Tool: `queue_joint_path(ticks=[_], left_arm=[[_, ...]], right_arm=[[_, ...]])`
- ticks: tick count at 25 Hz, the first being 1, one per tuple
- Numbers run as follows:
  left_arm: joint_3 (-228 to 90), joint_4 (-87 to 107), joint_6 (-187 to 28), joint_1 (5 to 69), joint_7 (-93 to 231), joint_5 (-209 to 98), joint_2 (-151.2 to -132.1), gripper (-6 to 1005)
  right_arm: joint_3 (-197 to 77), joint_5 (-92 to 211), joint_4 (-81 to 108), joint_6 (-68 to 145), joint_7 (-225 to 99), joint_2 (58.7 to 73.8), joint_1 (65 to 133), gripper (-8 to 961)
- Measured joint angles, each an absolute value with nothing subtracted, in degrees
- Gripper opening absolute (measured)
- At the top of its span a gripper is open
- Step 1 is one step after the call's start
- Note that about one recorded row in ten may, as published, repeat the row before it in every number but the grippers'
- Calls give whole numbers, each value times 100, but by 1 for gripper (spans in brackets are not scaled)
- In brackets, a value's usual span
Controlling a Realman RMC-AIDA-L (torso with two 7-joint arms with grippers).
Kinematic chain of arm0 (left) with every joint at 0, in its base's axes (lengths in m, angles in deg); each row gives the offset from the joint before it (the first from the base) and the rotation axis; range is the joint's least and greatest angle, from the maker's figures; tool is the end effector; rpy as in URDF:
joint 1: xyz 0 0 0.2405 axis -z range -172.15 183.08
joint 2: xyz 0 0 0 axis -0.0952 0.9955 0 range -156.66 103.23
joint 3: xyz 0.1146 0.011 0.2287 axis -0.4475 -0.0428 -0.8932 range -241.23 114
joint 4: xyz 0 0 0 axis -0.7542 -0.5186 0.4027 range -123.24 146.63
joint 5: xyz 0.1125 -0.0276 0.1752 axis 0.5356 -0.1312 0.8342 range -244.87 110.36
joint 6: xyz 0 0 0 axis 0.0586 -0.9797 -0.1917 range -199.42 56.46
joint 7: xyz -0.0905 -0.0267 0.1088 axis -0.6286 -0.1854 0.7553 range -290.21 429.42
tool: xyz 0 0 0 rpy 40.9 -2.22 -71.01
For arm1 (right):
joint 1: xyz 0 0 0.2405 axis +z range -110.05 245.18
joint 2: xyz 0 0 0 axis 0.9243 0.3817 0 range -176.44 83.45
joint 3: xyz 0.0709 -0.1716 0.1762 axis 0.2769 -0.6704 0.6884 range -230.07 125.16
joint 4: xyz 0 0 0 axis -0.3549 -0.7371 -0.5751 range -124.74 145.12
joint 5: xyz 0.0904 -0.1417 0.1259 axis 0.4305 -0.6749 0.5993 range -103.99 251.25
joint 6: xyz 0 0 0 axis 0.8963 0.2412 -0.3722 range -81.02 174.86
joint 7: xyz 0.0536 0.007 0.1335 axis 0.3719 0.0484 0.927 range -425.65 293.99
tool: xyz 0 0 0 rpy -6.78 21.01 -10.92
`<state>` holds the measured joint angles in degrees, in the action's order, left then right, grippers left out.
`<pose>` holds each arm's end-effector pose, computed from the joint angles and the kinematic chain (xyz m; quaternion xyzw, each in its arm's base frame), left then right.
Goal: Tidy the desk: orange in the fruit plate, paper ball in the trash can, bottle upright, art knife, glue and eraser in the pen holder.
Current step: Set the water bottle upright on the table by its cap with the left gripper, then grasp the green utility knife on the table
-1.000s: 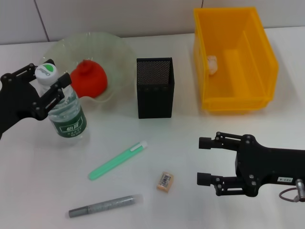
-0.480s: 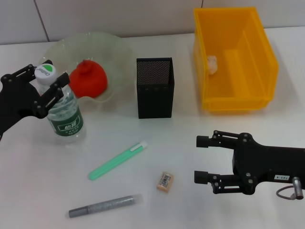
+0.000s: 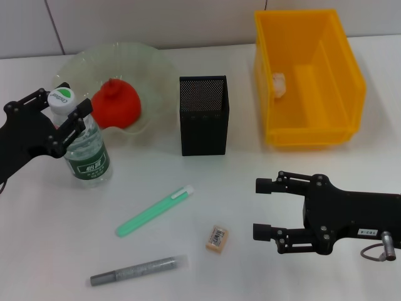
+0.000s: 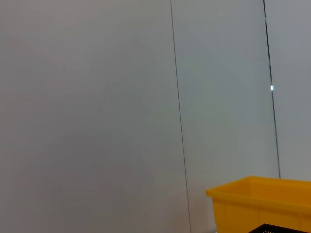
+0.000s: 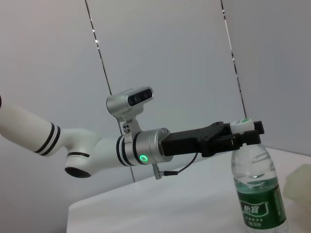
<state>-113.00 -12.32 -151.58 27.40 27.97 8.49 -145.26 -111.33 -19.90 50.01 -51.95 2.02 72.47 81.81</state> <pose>-0.2927 0.3187 0.0037 -0.8589 -0.1056 -0.3390 0.3690 0.2726 0.2453 -0.0111 -0.9270 0.1535 0.3331 0.0779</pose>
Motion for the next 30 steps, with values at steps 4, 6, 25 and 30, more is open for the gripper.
queue_joint_path(ticks=[4, 6, 25, 30], left_arm=[[-11300, -1216, -15144, 2749, 2821, 849, -14535, 455], [-11305, -1213, -15140, 2751, 2832, 845, -14538, 459], [-11346, -1097, -15281, 2690, 3029, 411, -14541, 494], [-11304, -1179, -15554, 2555, 3004, 354, -14528, 719]], right_arm=[[-11143, -1990, 5000, -5194, 203, 7245, 8181, 797], [-11154, -1990, 5000, -5194, 205, 7243, 8180, 797], [-11125, -2130, 4904, -5172, 183, 7245, 8266, 797], [-11125, -2130, 4943, -5168, 172, 7225, 8253, 797]])
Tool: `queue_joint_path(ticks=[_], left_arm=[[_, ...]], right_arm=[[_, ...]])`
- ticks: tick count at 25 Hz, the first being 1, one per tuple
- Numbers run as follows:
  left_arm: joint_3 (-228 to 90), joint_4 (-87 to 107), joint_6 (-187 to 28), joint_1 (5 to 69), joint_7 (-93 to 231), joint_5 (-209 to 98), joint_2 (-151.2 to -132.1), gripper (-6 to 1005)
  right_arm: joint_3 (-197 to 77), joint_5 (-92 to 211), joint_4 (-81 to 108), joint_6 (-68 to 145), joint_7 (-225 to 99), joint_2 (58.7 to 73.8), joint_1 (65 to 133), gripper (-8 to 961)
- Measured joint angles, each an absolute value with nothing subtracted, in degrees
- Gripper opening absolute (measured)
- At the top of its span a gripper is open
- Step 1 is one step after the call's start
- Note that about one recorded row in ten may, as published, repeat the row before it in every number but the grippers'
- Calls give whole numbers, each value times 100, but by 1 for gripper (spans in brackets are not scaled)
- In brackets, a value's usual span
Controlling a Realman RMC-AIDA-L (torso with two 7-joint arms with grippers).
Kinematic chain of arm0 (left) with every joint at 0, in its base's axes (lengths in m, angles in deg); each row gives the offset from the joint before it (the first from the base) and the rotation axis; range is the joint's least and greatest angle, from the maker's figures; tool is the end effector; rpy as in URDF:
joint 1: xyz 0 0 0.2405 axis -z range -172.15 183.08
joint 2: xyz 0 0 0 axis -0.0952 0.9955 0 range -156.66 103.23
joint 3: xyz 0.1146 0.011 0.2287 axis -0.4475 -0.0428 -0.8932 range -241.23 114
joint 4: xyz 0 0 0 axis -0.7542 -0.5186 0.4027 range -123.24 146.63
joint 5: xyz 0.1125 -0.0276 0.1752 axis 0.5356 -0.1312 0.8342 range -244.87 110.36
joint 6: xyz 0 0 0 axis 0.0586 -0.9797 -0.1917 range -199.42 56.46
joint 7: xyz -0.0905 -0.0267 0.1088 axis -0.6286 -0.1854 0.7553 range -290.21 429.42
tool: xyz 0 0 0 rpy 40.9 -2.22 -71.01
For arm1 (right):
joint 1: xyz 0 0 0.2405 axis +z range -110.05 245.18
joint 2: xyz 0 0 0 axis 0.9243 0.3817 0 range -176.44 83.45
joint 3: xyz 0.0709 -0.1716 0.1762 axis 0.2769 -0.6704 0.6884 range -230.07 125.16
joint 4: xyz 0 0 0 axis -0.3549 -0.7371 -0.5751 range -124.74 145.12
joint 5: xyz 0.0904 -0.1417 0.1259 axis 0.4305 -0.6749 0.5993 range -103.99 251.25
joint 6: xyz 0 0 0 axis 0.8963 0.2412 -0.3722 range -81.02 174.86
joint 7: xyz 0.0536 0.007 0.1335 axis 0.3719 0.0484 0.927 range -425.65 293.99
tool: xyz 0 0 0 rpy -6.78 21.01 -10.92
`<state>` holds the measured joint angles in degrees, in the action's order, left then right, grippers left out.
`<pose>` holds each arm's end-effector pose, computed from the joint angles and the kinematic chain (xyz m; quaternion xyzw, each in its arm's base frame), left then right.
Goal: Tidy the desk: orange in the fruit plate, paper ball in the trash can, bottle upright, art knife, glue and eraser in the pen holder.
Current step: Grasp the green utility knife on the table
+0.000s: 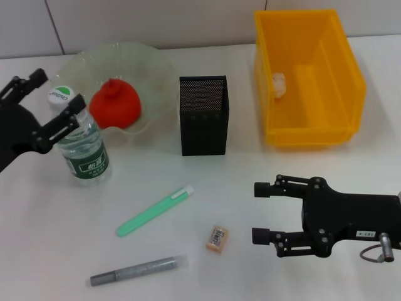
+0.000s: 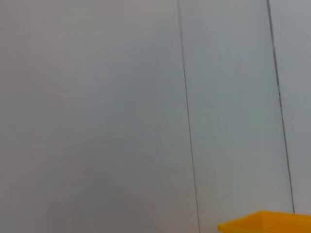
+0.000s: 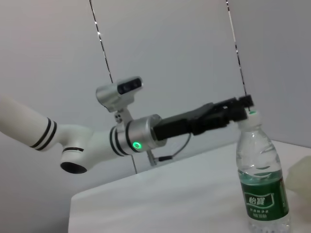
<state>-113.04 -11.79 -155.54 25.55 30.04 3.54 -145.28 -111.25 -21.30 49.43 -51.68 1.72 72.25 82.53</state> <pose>-0.2936 0.3086 0.0141 -0.8355 -0.0964 -0.3736 0.3913 0.2738 0.2465 -0.0131 -0.9316 0.1514 0.3224 0.0718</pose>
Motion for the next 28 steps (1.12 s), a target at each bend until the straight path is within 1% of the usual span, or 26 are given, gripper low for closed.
queue_joint_path(ticks=[2, 4, 7, 10, 13, 17, 19, 21, 22, 23, 28], left_arm=[[-11303, -1254, -16097, 2335, 3106, 214, -14526, 765], [-11315, -1261, -16341, 2261, 3140, 198, -14527, 810], [-11440, -1402, -17074, 1990, 3018, 315, -14508, 810], [-11620, -1656, -17207, 1836, 2766, 500, -14508, 810], [-12243, -2320, -17158, 1564, 2216, 694, -14534, 810], [-13292, -3393, -16428, 1268, 1345, 687, -14556, 810], [-13436, -3575, -16252, 1236, 1216, 686, -14557, 811], [-14202, -4507, -15213, 1051, 445, 790, -14539, 811], [-14578, -5160, -14657, 928, -109, 1088, -14524, 811], [-14578, -5160, -14657, 928, -109, 1088, -14524, 811], [-15144, -6776, -13759, 685, -1733, 2477, -14523, 811]], right_arm=[[-11125, -2130, 4948, -5168, 135, 7196, 8248, 797], [-11125, -2155, 4995, -5168, 42, 7155, 8230, 797], [-11057, -2390, 5206, -5164, -127, 7101, 8131, 797], [-10871, -2558, 5282, -5217, -193, 7093, 8093, 797], [-10478, -2791, 5296, -5366, -408, 7085, 8035, 797], [-10114, -3028, 5279, -5518, -500, 7054, 7938, 797], [-10097, -3054, 5269, -5525, -500, 7052, 7921, 797], [-10078, -3097, 5259, -5529, -502, 7054, 7880, 797], [-10075, -3111, 5258, -5530, -507, 7062, 7854, 797], [-10070, -3118, 5256, -5531, -525, 7071, 7832, 797], [-10031, -3123, 5245, -5545, -699, 7103, 7741, 797]])
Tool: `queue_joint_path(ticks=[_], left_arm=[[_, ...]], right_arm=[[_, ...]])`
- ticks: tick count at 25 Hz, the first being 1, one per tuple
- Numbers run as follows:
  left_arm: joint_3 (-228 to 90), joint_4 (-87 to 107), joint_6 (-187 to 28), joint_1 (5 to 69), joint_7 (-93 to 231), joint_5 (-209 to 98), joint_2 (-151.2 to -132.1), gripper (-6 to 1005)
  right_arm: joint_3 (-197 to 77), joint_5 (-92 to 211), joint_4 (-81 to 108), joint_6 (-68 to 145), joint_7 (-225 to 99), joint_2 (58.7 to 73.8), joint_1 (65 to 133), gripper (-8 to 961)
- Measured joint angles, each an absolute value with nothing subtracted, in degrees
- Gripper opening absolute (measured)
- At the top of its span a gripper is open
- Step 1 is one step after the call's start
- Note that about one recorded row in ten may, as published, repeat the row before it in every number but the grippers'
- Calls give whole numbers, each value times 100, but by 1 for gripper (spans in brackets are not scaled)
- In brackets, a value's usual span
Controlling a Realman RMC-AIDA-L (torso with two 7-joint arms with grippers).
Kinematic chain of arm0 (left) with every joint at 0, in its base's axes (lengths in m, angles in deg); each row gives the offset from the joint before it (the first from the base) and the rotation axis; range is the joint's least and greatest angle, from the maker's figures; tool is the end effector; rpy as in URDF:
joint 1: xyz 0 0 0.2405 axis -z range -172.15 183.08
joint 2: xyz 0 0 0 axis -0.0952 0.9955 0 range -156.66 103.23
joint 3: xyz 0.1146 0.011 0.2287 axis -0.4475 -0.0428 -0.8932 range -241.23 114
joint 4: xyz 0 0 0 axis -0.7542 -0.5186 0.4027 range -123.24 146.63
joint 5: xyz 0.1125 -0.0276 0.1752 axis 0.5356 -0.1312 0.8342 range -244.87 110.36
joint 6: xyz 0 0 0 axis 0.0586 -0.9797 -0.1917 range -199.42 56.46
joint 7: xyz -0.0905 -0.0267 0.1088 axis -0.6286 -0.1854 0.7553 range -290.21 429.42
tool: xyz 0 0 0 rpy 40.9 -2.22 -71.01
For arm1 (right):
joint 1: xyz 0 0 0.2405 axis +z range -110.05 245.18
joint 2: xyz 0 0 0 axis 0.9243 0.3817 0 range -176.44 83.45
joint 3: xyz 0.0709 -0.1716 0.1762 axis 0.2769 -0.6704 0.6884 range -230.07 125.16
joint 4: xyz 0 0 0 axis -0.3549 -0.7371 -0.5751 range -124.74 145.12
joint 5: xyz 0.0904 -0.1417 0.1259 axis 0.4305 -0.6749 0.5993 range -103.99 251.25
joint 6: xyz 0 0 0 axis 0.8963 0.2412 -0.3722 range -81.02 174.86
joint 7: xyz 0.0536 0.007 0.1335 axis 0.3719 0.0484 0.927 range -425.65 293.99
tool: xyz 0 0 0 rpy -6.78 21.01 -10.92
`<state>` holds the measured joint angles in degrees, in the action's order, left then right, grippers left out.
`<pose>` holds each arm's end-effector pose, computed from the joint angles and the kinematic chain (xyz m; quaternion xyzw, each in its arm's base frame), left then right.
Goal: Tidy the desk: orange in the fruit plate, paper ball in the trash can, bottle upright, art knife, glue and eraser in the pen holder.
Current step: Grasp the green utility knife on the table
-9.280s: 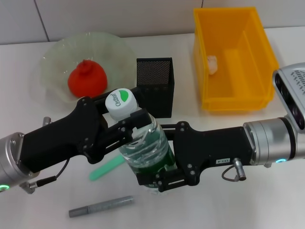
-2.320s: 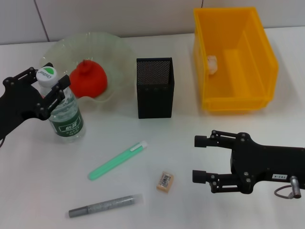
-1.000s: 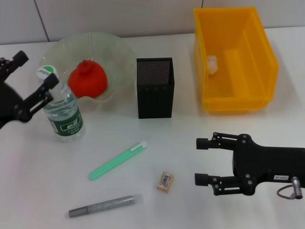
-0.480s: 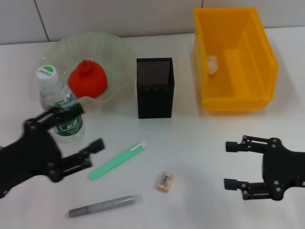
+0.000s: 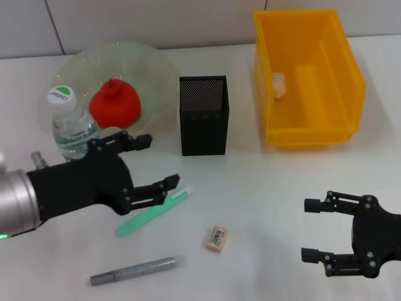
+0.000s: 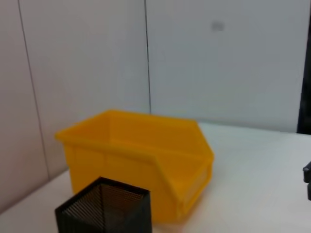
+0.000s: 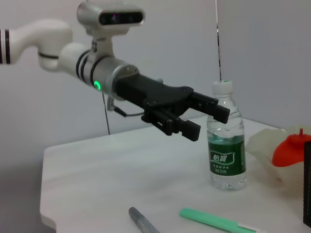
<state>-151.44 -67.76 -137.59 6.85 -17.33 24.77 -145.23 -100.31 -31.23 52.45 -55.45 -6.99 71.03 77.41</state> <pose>-0.2076 0.2729 -0.0141 -0.9537 -0.1022 -0.2026 0.1976 0.3159 0.2181 0.0161 -0.9470 0.1182 0.2684 0.1313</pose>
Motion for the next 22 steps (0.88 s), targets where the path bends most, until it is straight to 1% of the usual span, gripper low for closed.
queue_joint_path(ticks=[5, 7, 10, 13, 22], left_arm=[[-15237, -7568, -13849, 853, -3328, 3566, -14508, 811], [-15459, -8085, -13933, 1083, -4597, 4730, -14527, 810], [-15601, -8210, -13937, 1141, -4876, 5042, -14534, 807], [-15950, -8599, -13971, 1345, -5689, 5809, -14545, 806], [-16133, -8629, -14397, 2012, -6923, 6733, -14552, 805]], right_arm=[[-10027, -3123, 5223, -5547, -732, 7114, 7693, 797], [-10026, -3123, 5188, -5531, -779, 7117, 7682, 797], [-10026, -3123, 5179, -5523, -812, 7122, 7673, 797], [-10026, -3123, 5176, -5527, -818, 7126, 7669, 797], [-10027, -3123, 5176, -5537, -893, 7146, 7671, 797]])
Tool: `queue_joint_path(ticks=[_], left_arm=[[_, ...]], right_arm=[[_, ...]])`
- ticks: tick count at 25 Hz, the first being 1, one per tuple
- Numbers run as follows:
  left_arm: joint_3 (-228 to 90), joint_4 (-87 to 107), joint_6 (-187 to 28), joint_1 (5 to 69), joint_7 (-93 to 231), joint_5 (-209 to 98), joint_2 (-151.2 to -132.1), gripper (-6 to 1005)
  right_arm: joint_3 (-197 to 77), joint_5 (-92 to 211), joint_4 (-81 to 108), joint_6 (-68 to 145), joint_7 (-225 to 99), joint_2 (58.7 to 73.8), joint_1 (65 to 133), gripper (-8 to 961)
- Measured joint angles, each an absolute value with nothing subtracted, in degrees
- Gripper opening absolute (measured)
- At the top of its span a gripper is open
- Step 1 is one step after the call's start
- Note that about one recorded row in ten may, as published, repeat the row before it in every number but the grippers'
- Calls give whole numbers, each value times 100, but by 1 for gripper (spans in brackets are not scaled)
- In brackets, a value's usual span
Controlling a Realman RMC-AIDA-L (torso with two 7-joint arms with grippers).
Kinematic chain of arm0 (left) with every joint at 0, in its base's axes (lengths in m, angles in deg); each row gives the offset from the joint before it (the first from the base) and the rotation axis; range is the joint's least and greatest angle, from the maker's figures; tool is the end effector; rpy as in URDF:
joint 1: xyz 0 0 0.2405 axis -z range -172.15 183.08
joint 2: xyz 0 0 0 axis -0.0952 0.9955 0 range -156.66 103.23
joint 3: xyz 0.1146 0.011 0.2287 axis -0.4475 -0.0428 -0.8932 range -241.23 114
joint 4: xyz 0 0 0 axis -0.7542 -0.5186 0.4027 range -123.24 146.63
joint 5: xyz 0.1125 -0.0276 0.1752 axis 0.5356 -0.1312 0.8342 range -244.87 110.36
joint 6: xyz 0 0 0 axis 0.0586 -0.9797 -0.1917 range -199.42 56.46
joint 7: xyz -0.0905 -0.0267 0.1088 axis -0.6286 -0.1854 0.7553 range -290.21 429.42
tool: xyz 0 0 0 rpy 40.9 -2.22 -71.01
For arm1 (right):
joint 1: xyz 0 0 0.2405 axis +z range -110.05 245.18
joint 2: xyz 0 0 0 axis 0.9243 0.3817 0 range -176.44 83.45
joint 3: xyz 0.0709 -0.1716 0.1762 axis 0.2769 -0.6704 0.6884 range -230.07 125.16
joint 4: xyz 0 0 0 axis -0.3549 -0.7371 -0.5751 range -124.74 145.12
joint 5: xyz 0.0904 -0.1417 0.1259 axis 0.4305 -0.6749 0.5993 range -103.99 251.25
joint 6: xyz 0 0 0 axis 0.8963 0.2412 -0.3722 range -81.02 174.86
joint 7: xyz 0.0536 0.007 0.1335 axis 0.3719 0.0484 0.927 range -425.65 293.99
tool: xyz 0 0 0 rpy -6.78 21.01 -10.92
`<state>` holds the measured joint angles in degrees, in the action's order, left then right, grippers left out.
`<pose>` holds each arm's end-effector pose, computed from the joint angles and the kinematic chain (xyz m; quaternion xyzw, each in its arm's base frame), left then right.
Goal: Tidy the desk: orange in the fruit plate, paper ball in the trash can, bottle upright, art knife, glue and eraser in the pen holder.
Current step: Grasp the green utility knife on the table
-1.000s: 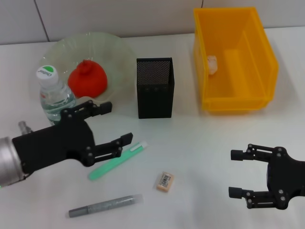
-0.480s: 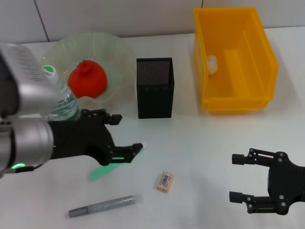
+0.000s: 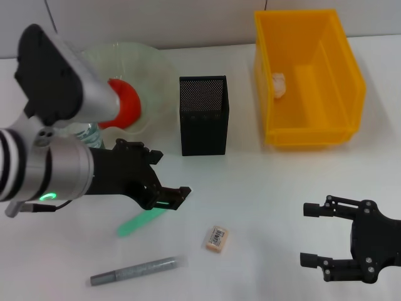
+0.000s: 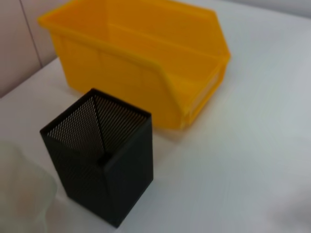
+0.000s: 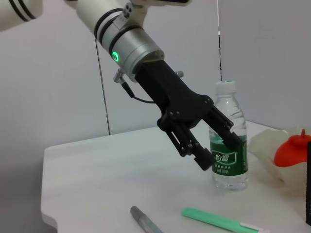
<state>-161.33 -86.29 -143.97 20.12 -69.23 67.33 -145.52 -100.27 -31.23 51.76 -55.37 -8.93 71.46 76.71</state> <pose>-0.1435 0.2947 -0.0279 -0.9675 -0.1774 0.0260 0.1783 0.3177 0.2128 0.0119 -0.9462 0.1139 0.2710 0.1354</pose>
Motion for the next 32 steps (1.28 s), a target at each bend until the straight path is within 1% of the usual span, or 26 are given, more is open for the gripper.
queue_joint_path(ticks=[5, 13, 21, 32], left_arm=[[-16331, -8615, -14536, 2276, -7416, 7262, -14555, 805], [-16523, -8295, -14548, 2610, -7702, 7300, -14581, 804], [-16637, -7468, -14479, 3228, -7955, 7327, -14591, 804], [-16714, -7216, -14504, 3437, -7978, 7619, -14589, 803]], right_arm=[[-10026, -3142, 5177, -5526, -903, 7146, 7687, 797], [-10027, -3238, 5176, -5504, -906, 7147, 7724, 797], [-10027, -3251, 5177, -5502, -964, 7153, 7723, 798], [-10018, -3263, 5177, -5422, -895, 7163, 7750, 796]])
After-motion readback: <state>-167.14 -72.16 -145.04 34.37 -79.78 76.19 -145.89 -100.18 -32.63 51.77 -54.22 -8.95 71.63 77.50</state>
